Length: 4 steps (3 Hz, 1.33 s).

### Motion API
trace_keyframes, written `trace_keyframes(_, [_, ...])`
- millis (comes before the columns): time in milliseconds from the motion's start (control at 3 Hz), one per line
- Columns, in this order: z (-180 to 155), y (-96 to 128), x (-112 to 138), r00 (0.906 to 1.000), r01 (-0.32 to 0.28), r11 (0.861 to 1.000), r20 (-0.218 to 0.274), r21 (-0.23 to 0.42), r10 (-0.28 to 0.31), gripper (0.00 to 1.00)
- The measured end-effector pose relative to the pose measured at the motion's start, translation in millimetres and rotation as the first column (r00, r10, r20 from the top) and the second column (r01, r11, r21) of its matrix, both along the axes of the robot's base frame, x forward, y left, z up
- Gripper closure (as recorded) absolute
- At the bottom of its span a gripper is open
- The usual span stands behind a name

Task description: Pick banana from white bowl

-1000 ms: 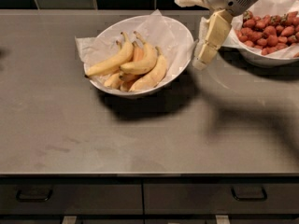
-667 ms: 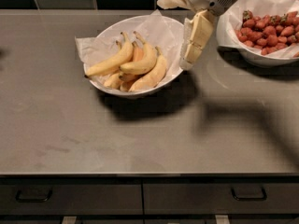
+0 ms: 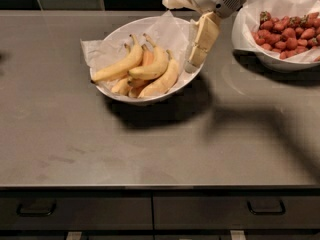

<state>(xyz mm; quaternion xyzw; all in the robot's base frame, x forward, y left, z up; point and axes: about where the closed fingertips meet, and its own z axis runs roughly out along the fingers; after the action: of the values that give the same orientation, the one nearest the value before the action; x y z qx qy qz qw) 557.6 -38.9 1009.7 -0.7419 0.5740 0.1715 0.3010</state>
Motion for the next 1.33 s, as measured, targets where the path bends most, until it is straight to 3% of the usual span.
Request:
trace_keyframes(667, [-28, 51, 27, 0.99, -0.119, 0.99, -0.068, 0.08, 0.124, 0.0])
trace_keyframes(1333, [-38, 54, 33, 0.9915, -0.095, 0.99, -0.08, 0.099, 0.103, 0.0])
